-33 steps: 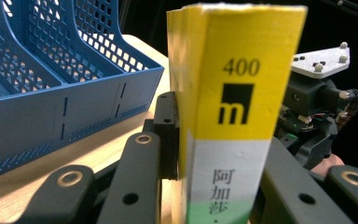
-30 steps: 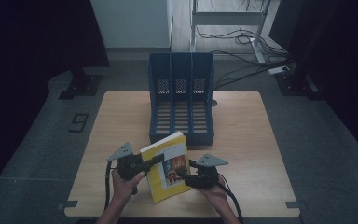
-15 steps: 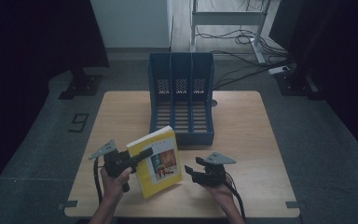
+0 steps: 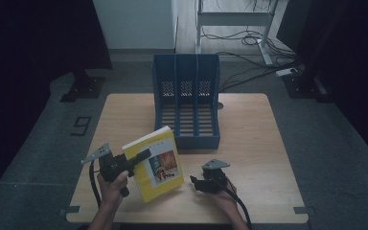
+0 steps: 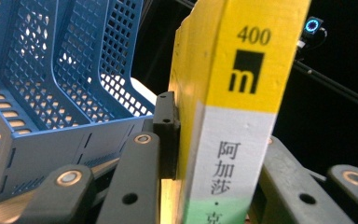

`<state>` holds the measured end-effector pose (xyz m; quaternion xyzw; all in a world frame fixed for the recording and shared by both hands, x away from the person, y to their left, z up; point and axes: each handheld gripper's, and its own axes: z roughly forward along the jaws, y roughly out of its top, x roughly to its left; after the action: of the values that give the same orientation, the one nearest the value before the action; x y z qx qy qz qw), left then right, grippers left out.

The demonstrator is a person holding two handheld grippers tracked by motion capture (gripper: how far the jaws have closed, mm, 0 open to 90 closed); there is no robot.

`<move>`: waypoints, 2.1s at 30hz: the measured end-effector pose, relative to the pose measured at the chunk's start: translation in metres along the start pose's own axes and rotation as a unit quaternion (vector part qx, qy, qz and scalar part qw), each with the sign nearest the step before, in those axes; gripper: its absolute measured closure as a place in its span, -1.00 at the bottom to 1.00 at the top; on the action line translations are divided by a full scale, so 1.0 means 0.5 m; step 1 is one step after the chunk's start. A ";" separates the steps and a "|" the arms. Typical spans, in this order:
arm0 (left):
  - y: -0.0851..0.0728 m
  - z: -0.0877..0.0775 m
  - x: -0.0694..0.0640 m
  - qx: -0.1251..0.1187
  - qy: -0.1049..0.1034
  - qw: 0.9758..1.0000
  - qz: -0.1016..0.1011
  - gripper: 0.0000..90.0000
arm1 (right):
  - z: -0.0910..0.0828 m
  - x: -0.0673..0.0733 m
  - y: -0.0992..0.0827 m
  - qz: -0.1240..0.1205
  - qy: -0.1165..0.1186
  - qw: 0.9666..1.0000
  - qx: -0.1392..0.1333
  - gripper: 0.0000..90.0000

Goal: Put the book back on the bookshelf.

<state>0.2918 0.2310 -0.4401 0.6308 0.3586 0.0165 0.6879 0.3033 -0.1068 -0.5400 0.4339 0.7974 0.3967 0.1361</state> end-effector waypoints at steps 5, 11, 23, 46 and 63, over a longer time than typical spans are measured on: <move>0.005 -0.005 -0.002 -0.006 -0.006 1.000 -0.012 0.64 | 0.014 0.002 -0.009 -0.014 -0.021 1.000 0.017 -0.24; 0.015 -0.007 -0.015 -0.015 -0.001 1.000 -0.010 0.64 | 0.014 0.000 -0.015 -0.028 -0.043 0.999 0.010 -0.24; 0.049 0.007 -0.011 -0.015 0.002 0.999 -0.040 0.64 | 0.014 -0.001 -0.025 -0.023 -0.060 0.998 -0.004 -0.35; 0.112 0.025 -0.024 -0.037 0.048 0.998 -0.012 0.64 | 0.014 -0.002 -0.025 -0.021 -0.063 0.998 -0.002 -0.40; 0.168 0.036 -0.028 -0.057 0.073 0.996 0.016 0.64 | 0.014 -0.003 -0.025 -0.018 -0.067 0.998 -0.002 -0.42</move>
<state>0.3266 0.2262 -0.3605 0.5933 0.3963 0.0942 0.6943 0.3011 -0.1082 -0.5540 0.4452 0.7934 0.3656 0.1969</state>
